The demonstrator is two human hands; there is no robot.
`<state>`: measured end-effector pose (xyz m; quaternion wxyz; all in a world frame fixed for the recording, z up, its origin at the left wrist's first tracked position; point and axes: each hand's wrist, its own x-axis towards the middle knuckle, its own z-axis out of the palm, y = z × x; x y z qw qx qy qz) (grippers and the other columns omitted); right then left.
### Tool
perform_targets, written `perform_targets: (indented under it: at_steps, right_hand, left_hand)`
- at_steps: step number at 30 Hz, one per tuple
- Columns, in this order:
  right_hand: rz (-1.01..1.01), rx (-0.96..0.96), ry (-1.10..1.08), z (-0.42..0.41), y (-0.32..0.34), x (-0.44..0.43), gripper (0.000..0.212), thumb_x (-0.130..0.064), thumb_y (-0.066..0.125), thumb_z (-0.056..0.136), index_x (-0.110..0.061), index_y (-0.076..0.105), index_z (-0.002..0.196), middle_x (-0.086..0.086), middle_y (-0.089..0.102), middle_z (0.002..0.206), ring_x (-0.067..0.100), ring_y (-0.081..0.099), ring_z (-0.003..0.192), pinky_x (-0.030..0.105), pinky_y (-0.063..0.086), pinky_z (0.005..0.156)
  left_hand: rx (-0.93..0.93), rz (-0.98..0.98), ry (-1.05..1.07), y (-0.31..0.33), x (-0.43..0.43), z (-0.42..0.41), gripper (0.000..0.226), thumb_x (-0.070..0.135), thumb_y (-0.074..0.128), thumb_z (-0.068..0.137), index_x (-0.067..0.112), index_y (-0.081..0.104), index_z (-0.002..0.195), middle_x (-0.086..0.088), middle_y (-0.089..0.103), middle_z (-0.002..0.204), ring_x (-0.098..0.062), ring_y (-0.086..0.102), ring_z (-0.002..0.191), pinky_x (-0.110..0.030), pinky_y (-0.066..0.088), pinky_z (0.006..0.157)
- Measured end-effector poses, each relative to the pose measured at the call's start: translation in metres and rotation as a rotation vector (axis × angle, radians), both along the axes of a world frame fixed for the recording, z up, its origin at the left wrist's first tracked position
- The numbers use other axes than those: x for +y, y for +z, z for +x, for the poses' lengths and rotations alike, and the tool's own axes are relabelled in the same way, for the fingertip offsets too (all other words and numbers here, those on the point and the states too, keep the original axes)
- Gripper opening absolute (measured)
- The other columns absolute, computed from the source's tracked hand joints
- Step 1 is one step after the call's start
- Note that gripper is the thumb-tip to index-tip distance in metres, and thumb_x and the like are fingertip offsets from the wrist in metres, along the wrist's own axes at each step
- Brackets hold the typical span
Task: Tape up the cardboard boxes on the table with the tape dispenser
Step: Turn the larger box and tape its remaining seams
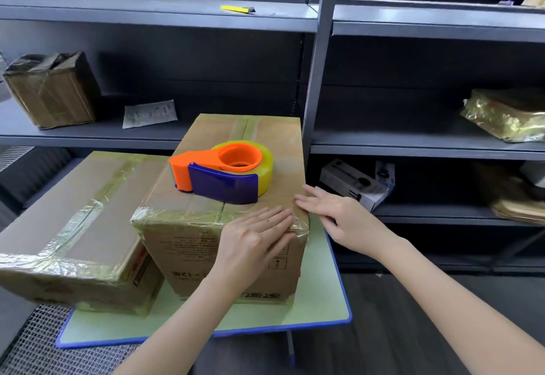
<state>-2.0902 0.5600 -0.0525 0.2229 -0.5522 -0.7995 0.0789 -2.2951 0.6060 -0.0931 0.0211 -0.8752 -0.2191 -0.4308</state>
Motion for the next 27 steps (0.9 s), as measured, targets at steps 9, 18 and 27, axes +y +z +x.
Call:
perform_targets:
  at_steps: [9, 18, 27]
  right_hand:
    - [-0.145, -0.177, 0.103, 0.010, 0.010, 0.004, 0.059, -0.026, 0.059, 0.092, -0.010, 0.035, 0.143, -0.007, 0.026, 0.150, -0.006, 0.014, 0.134, 0.013, 0.014, 0.113]
    - [0.015, -0.114, 0.078, 0.006, 0.003, 0.002, 0.063, -0.038, 0.068, 0.083, -0.005, 0.051, 0.133, 0.002, 0.044, 0.142, 0.001, 0.029, 0.130, 0.029, 0.033, 0.110]
    - [-0.018, -0.062, -0.037, -0.008, 0.001, -0.002, 0.056, -0.037, 0.066, 0.085, -0.012, 0.052, 0.133, -0.004, 0.043, 0.143, -0.001, 0.034, 0.133, 0.027, 0.033, 0.111]
  left_hand:
    - [0.054, -0.002, 0.010, -0.002, -0.003, 0.018, 0.030, 0.033, 0.056, 0.091, 0.013, 0.073, 0.105, 0.001, 0.068, 0.112, -0.012, 0.061, 0.112, -0.028, 0.046, 0.098]
    - [0.075, -0.028, 0.019, -0.002, -0.008, 0.016, 0.030, 0.025, 0.060, 0.086, 0.013, 0.071, 0.111, 0.002, 0.064, 0.120, -0.011, 0.057, 0.117, -0.029, 0.044, 0.102]
    - [0.045, 0.079, 0.042, -0.011, -0.002, 0.019, 0.032, 0.033, 0.063, 0.089, 0.008, 0.072, 0.106, -0.003, 0.067, 0.115, -0.016, 0.061, 0.113, -0.036, 0.051, 0.094]
